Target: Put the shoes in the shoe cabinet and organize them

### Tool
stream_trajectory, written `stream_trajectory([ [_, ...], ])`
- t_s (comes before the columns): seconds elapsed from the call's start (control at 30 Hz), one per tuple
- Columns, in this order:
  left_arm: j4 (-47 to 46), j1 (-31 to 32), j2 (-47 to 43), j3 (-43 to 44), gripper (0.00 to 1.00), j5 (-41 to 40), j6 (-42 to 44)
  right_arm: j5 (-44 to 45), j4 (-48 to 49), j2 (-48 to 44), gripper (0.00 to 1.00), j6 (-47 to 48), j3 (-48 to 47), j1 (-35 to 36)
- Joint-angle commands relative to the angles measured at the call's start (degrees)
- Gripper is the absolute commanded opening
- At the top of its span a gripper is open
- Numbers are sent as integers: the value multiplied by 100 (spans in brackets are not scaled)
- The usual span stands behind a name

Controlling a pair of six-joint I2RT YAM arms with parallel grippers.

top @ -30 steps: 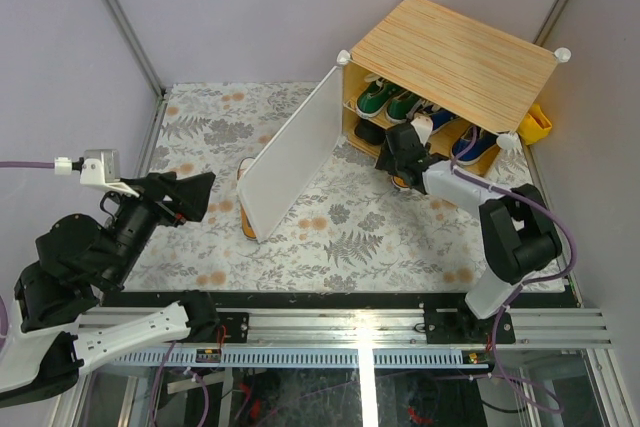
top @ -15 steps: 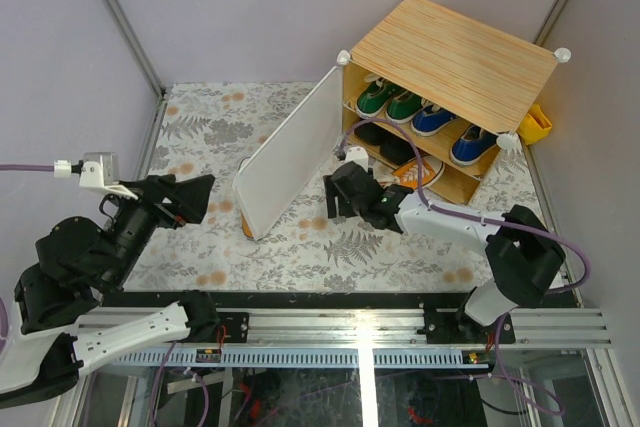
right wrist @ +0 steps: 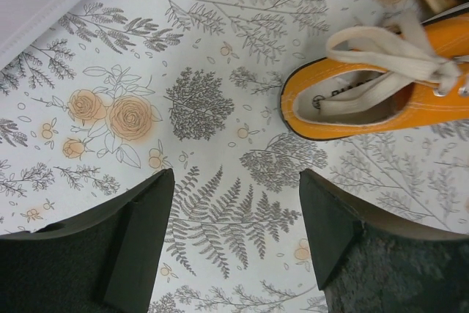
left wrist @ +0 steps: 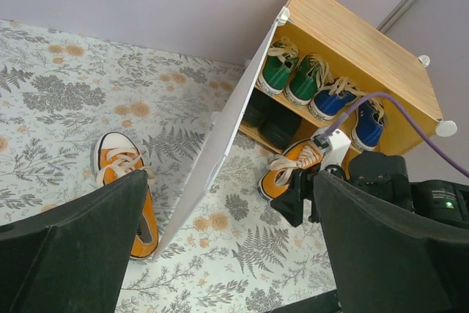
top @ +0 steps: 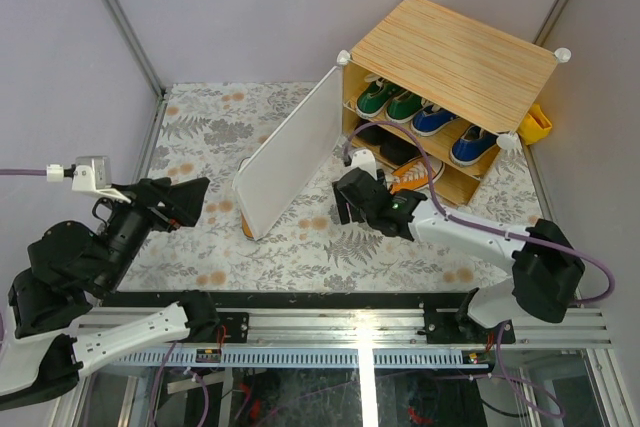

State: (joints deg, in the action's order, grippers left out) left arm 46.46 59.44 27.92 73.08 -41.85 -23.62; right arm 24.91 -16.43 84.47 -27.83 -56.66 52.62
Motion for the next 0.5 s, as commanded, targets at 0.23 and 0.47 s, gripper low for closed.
stream_trajectory([
  [0.23, 14, -3, 38, 137, 94, -146, -96, 716, -438, -865, 71, 822, -1075, 566],
  [0.47, 401, -5, 131, 17, 89, -888, -766, 339, -557, -511, 73, 1484, -2544, 726],
])
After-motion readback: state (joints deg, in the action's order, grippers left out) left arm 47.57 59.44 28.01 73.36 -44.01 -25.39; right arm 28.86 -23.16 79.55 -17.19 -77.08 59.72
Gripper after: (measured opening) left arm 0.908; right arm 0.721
